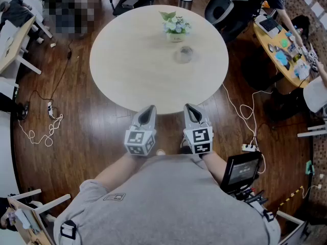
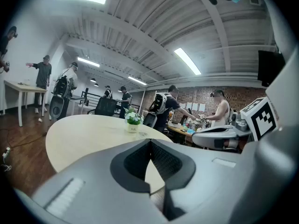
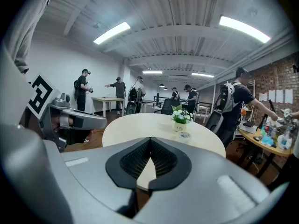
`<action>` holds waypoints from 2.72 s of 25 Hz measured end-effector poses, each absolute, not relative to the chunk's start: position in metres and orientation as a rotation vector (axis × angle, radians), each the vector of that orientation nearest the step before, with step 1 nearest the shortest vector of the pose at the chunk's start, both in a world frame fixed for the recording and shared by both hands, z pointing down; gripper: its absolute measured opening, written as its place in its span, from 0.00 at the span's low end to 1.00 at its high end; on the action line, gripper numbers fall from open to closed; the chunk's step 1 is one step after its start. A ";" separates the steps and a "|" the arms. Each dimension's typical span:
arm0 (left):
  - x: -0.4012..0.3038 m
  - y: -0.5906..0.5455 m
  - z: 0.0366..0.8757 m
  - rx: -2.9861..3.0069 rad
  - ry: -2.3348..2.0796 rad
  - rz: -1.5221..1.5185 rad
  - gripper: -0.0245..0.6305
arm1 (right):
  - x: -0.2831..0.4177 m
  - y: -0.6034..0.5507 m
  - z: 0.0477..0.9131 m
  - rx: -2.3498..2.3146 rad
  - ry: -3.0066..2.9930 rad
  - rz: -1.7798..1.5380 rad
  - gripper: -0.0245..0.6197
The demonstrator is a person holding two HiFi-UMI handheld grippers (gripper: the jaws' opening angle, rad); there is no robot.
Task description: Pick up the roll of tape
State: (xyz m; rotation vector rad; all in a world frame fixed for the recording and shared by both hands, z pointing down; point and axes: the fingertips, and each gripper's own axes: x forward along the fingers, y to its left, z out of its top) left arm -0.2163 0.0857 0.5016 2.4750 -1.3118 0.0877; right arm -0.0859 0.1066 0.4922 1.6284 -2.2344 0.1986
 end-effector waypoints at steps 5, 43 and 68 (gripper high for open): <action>-0.203 0.059 0.502 2.470 -1.319 0.106 0.04 | -0.071 0.079 0.493 1.620 -2.241 0.209 0.06; -0.065 -0.143 0.527 2.290 -1.472 0.214 0.04 | 0.079 -0.133 0.534 1.470 -2.310 0.361 0.06; -0.030 -0.241 0.606 2.147 -1.474 0.470 0.04 | 0.106 -0.222 0.586 1.311 -2.302 0.462 0.06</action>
